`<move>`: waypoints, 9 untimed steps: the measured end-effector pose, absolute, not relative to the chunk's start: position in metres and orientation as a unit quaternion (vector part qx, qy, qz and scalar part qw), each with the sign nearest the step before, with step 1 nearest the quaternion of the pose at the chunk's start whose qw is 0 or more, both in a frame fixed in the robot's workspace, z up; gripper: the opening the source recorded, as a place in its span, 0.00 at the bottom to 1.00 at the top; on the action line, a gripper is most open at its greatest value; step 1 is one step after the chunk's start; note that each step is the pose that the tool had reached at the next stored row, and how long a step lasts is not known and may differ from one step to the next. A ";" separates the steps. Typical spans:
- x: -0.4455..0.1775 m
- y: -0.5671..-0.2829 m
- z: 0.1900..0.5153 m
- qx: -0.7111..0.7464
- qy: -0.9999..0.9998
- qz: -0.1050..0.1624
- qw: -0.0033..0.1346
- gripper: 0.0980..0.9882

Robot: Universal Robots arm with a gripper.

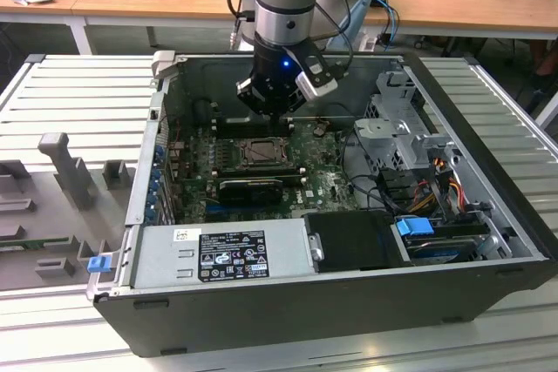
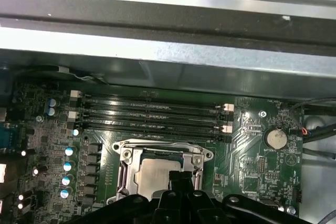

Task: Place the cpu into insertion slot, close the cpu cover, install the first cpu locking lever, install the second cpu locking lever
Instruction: 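Install the second cpu locking lever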

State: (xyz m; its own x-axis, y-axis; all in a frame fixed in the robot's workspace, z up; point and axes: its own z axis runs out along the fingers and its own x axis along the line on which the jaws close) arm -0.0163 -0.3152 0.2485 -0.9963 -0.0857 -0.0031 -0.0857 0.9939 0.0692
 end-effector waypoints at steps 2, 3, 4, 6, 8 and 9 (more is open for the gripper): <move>-0.016 -0.316 0.248 -0.043 0.998 0.035 0.000 0.01; -0.016 -0.317 0.248 -0.043 0.998 0.035 0.000 0.01; -0.017 -0.317 0.249 -0.043 0.998 0.035 0.000 0.01; -0.017 -0.321 0.248 -0.043 0.998 0.035 0.000 0.01; -0.017 -0.321 0.251 -0.043 0.998 0.035 0.000 0.01; -0.017 -0.321 0.254 -0.043 0.998 0.035 0.000 0.01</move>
